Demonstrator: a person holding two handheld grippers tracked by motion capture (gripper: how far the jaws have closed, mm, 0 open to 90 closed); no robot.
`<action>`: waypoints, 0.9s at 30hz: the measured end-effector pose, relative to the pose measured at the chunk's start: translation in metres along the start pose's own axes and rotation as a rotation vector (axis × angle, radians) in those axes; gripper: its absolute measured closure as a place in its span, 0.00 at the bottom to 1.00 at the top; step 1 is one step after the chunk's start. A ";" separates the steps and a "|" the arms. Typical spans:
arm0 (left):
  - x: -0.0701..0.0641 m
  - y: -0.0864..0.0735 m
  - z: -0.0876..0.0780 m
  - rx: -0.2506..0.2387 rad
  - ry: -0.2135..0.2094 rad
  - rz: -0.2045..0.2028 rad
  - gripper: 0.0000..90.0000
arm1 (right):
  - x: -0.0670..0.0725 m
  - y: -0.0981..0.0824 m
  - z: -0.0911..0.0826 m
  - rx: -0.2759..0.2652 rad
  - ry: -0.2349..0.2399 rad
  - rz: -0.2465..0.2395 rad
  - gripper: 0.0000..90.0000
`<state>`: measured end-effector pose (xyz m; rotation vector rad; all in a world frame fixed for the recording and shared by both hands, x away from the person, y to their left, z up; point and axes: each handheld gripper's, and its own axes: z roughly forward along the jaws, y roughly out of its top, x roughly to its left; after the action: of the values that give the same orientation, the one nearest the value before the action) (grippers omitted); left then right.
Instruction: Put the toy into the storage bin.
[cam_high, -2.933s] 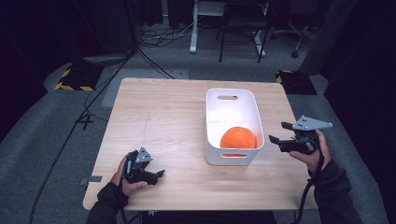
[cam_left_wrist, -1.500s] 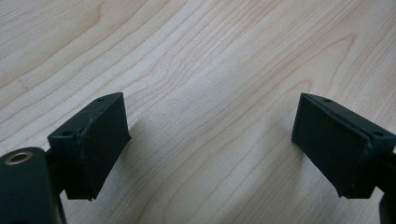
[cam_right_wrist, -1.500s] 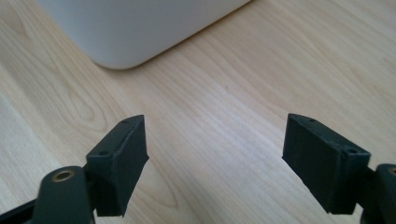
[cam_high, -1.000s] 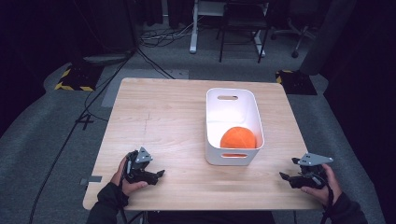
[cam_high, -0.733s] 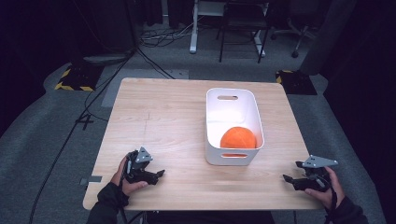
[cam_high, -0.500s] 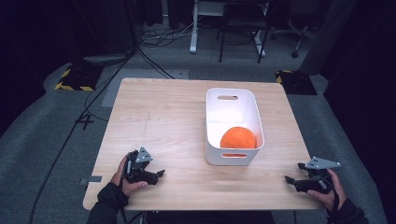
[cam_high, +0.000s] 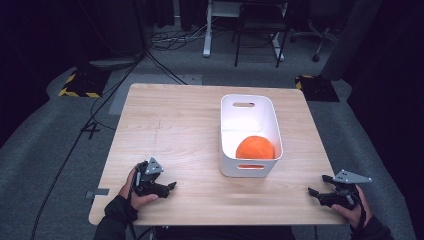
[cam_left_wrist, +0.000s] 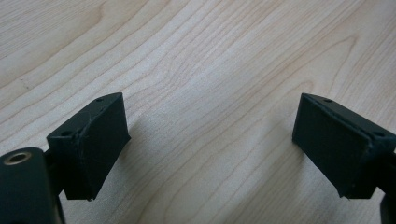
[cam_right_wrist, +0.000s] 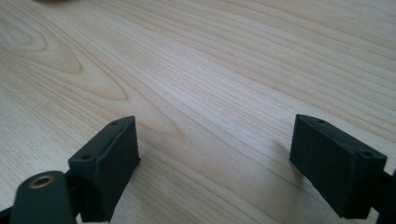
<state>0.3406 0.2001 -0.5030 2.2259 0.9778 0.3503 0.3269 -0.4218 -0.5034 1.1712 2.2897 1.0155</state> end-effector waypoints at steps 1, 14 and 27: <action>0.000 0.000 0.000 -0.001 0.000 -0.002 0.12 | 0.000 0.000 0.000 0.000 0.000 -0.002 0.17; 0.000 0.000 0.000 0.000 0.003 -0.003 0.12 | 0.000 0.001 0.001 -0.004 -0.008 0.001 0.17; 0.000 0.000 0.000 -0.002 0.005 -0.005 0.12 | 0.000 0.001 0.001 -0.003 -0.008 0.000 0.17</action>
<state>0.3407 0.2003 -0.5031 2.2216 0.9846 0.3547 0.3280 -0.4210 -0.5038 1.1721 2.2807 1.0121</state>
